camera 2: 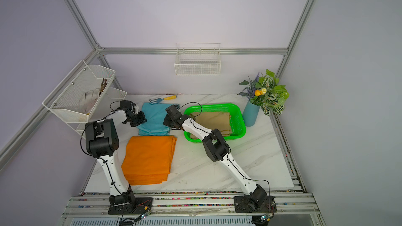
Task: Put the folded long pants in the basket
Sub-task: Pick up the long pant at the center of the board, then place the long pant in the basket.
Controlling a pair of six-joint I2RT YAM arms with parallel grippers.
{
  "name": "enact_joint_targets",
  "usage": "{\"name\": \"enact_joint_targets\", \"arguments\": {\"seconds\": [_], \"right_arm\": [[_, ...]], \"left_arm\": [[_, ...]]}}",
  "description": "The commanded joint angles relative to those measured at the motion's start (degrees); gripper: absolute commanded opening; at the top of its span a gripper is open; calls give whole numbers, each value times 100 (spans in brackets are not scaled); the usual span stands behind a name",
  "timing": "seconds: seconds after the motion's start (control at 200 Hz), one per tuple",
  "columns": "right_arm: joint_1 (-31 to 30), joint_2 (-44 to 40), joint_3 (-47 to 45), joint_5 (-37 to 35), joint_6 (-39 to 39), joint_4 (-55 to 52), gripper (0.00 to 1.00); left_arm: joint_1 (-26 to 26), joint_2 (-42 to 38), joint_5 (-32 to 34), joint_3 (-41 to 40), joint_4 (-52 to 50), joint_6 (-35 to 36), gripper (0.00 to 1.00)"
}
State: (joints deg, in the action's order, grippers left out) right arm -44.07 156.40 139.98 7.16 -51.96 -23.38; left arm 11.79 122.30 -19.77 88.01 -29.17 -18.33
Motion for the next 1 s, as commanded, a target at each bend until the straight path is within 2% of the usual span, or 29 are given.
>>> {"name": "enact_joint_targets", "arguments": {"seconds": [0.0, 0.22, 0.395, 0.59, 0.8, 0.995], "right_arm": [[-131, -87, 57, 325, 118, 612, 0], [-53, -716, 109, 379, 388, 1078, 0], [114, -979, 655, 613, 691, 748, 0], [255, -1613, 438, 917, 1036, 497, 0], [468, -2535, -130, 1225, 1804, -279, 0], [980, -3813, -1740, 1530, 2125, -542, 0]], "left_arm": [[-388, -200, -877, -269, -538, -236, 0], [-388, -863, -1309, -12, -450, -689, 0], [-455, -1587, -1343, 214, -388, -929, 0], [-682, -2326, -1325, 41, -383, -1203, 0], [-1370, -3160, -730, -82, -288, -1413, 0], [-2345, -3611, -87, -312, 118, -1779, 0]]}}
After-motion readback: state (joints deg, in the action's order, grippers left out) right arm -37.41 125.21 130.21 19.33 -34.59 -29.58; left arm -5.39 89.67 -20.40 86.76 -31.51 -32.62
